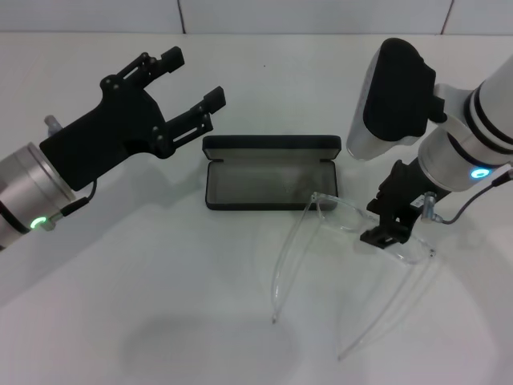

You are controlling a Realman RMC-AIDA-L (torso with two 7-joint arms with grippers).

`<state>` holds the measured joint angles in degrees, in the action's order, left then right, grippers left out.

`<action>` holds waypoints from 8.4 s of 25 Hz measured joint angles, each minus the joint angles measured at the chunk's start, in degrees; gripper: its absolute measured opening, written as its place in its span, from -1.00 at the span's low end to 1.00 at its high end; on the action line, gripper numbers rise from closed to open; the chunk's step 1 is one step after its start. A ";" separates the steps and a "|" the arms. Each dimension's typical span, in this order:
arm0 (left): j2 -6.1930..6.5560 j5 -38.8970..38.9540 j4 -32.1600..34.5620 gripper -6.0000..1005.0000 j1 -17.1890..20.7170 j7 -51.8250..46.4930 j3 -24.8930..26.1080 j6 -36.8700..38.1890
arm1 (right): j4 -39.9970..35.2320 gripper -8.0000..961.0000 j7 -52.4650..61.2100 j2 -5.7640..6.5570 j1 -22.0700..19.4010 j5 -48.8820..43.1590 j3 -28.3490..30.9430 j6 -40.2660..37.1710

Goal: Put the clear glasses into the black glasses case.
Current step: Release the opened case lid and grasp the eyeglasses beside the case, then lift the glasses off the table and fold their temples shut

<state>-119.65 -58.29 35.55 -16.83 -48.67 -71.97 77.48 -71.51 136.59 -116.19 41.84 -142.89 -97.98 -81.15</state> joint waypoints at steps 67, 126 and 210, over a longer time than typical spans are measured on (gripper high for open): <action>0.07 -9.84 -5.22 0.57 -12.25 -8.32 -1.50 22.46 | 29.70 -0.74 -37.69 1.78 2.09 30.46 42.76 -16.56; -0.09 -14.14 -11.49 0.57 -16.75 -10.84 -2.11 21.67 | 27.65 -0.73 -38.34 1.08 -0.27 34.95 44.13 -19.33; 0.22 -17.85 -10.19 0.57 -17.78 -9.93 1.14 20.17 | 38.77 -0.73 -53.22 1.02 -0.18 50.52 36.45 -2.95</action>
<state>-119.43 -76.14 25.35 -34.61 -58.60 -70.83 97.65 -32.74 83.37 -115.16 41.66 -92.37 -61.53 -84.11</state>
